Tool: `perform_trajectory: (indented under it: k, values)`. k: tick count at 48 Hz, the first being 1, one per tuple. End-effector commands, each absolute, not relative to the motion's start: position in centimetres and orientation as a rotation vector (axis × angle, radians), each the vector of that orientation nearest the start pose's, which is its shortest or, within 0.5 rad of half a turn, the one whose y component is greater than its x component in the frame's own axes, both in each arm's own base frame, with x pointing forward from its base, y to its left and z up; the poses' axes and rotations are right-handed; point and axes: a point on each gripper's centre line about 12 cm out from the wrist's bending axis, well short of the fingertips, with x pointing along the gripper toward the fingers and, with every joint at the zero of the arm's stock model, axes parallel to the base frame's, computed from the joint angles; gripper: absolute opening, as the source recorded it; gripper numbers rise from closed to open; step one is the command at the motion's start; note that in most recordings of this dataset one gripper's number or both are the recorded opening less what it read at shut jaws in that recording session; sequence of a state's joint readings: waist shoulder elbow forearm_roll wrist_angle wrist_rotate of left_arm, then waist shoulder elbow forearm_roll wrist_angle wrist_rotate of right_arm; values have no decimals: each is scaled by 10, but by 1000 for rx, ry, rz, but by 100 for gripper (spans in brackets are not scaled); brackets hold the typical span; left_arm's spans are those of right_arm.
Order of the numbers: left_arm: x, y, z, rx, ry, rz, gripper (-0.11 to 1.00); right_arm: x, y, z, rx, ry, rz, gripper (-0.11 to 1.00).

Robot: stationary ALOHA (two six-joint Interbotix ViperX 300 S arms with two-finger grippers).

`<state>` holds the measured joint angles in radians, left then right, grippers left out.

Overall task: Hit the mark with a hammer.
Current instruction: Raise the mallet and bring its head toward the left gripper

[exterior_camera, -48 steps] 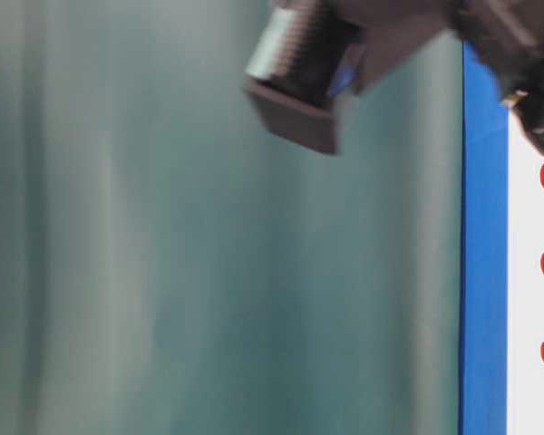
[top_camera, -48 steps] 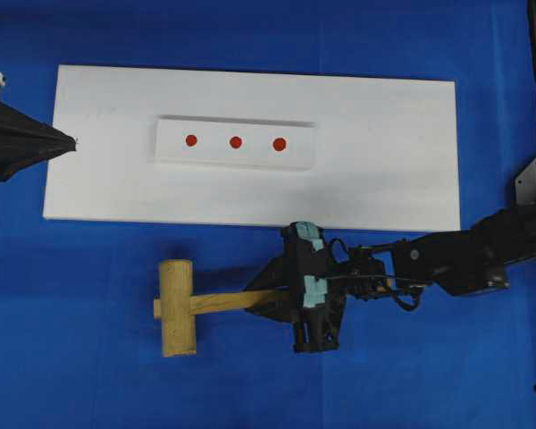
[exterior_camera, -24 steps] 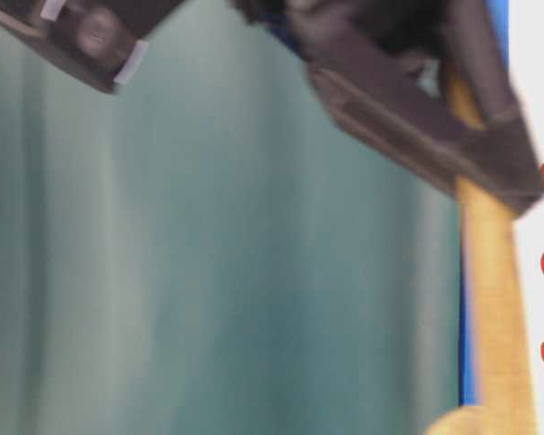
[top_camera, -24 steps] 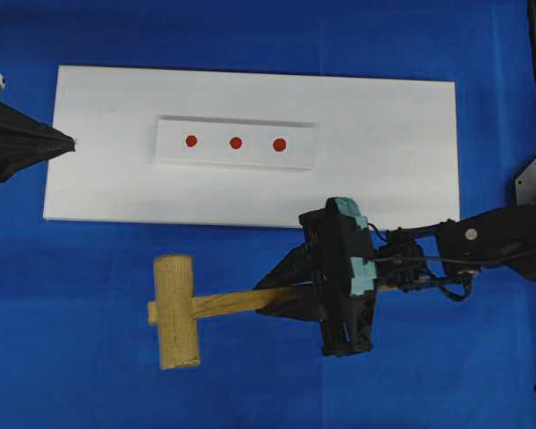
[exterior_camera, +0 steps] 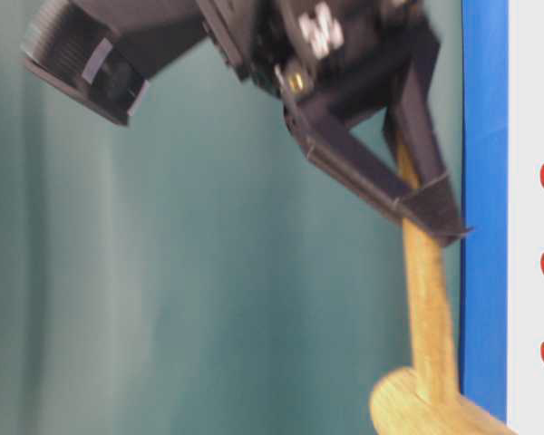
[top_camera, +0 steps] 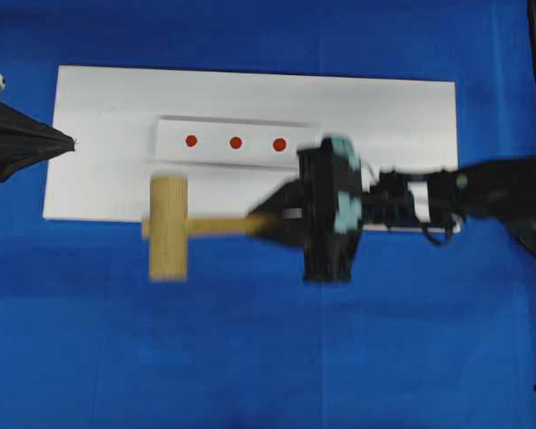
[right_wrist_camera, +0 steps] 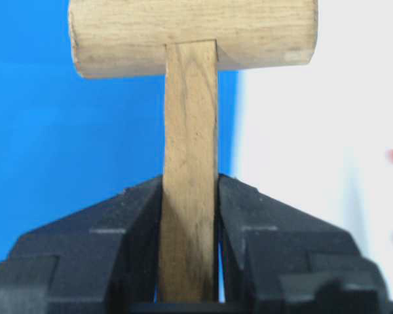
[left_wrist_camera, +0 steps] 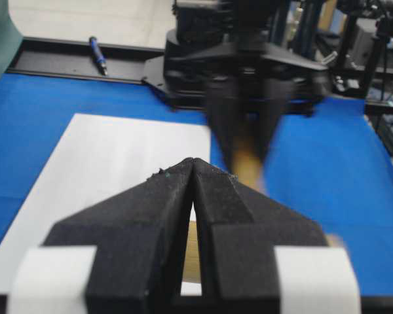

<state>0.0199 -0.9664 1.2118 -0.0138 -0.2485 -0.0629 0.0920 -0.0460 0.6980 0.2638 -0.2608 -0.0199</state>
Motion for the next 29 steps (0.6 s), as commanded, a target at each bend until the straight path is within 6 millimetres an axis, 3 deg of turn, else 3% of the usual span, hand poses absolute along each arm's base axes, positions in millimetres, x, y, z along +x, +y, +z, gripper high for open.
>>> perform_trajectory:
  k: [1, 10, 22, 29]
  values:
    - [199, 5, 277, -85, -12, 25, 0, 392, 8, 223, 185, 335, -62, 9]
    - [199, 5, 277, -116, -11, 25, 0, 394, -13, 226, 152, 323, -108, 9]
    - [199, 5, 277, -114, -9, 25, 0, 395, -13, 237, 25, 292, -83, 9]
    - [199, 4, 277, -116, -9, 23, 0, 396, -16, 247, -151, 223, -78, 9]
